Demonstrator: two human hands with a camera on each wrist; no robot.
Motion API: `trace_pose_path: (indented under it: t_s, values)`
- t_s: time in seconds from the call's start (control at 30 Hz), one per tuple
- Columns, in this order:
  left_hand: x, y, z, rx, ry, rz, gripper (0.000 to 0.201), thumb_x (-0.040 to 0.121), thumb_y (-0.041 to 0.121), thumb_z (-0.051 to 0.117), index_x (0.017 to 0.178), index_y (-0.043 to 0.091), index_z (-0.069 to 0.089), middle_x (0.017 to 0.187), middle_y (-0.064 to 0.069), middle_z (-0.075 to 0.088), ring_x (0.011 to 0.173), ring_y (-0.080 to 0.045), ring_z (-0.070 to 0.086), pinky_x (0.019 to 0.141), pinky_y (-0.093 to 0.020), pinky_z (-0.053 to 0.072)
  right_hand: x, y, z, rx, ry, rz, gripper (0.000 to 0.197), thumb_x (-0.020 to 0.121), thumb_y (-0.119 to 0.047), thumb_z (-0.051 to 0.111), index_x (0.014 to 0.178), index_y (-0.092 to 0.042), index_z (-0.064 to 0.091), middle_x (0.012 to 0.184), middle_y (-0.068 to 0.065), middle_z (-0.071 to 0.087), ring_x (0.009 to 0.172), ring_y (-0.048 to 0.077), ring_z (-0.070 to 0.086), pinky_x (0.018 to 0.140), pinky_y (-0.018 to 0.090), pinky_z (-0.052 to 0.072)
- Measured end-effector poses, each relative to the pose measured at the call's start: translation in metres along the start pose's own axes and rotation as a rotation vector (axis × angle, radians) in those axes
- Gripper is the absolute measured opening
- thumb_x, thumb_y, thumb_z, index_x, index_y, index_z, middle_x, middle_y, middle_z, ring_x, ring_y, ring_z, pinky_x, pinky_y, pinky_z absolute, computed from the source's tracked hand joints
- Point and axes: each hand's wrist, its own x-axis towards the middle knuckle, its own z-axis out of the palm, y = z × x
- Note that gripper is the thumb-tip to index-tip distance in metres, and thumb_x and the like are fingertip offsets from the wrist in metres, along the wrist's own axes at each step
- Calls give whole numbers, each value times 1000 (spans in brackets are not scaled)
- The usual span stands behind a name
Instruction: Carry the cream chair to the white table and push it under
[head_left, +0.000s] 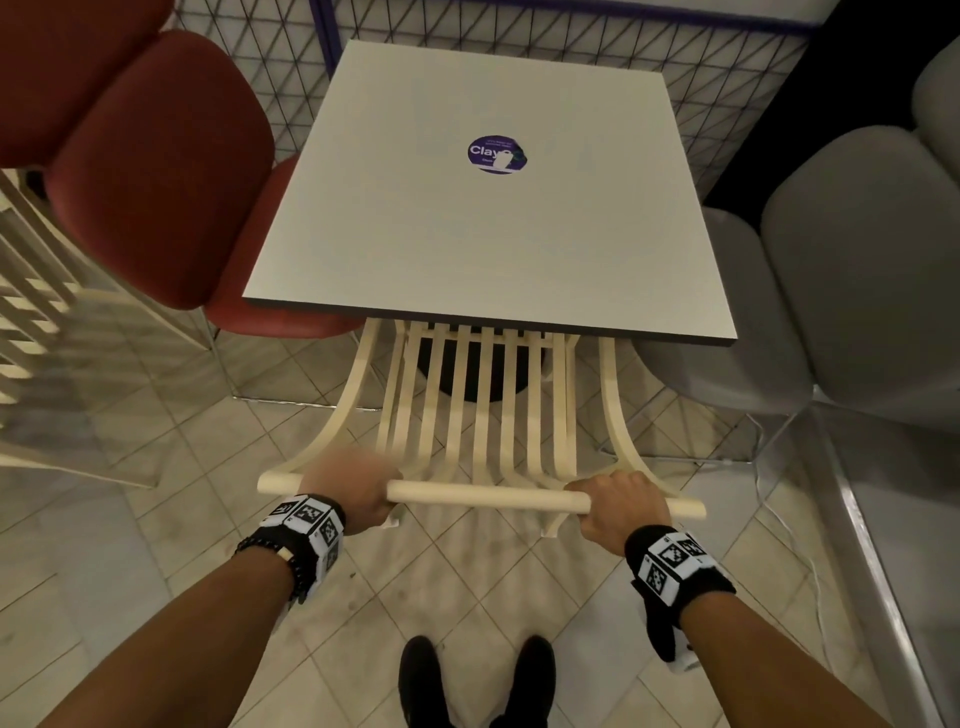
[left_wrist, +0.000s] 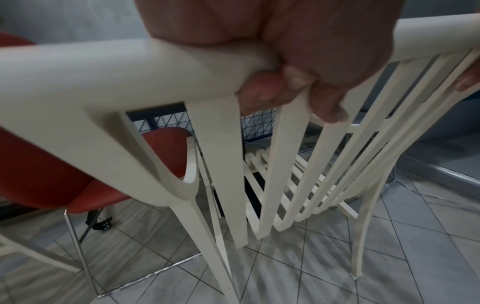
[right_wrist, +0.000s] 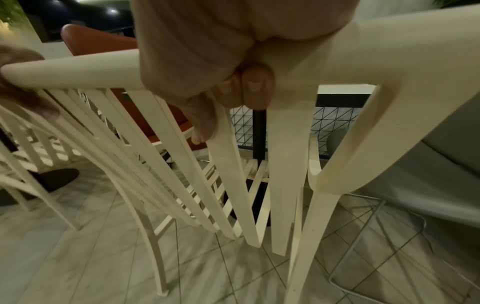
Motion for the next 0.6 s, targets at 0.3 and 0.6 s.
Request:
trace_pose_path:
  t_s: [0.3,0.6]
  values:
    - [-4,4,1,-26,37,-52,27,85,50,53,108,39,63,85,8,61,86,-20,62,78,-36,49,-3,0,-2,-9,31,-26,27,81,-34,58,107,-36,63,89,-5,68,84,23,62,79,39,49]
    - [-29,28,38,-103,419,-138,69,74,47,72,133,21,48,119,-5,60,111,-28,53,99,-48,42,-52,-26,36,127,273,243,88,70,-36,77,142,-18,31,134,11,48,127,32,43,107,52,34]
